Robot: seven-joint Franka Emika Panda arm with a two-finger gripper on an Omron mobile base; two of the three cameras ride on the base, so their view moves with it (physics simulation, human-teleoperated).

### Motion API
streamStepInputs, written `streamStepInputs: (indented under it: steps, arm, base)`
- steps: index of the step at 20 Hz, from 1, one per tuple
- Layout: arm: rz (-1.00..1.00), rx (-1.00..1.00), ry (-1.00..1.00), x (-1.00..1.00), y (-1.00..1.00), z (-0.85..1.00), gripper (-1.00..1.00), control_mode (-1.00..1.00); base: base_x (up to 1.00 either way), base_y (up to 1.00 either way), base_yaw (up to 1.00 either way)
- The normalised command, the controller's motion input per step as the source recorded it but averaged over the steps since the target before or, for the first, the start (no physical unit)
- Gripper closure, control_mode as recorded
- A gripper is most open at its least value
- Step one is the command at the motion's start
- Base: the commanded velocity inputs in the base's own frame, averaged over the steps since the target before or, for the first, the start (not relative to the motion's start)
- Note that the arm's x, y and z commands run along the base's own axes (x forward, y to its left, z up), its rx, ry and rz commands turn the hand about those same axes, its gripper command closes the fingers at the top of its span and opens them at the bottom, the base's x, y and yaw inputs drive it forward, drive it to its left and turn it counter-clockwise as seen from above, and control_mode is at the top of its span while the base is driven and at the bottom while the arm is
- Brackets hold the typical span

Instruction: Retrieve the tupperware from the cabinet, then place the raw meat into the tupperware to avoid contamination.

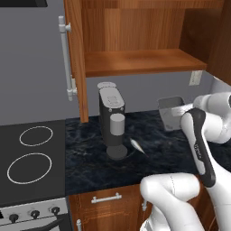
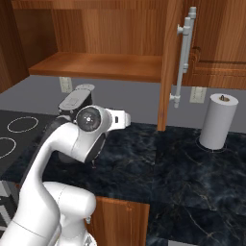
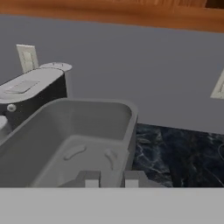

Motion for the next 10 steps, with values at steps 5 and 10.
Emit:
streamStepInputs:
  steps: [5,10]
  arm:
    - [0.01,-0.03,0.00,0.16,-0.01,-0.39,1.00,-1.00]
    - [0.01,-0.01,0.01,0.23,-0.05,-0.33,1.00,-1.00]
  base:
    - [0.00,0.00,0.00]
    - [0.00,0.00,0.00]
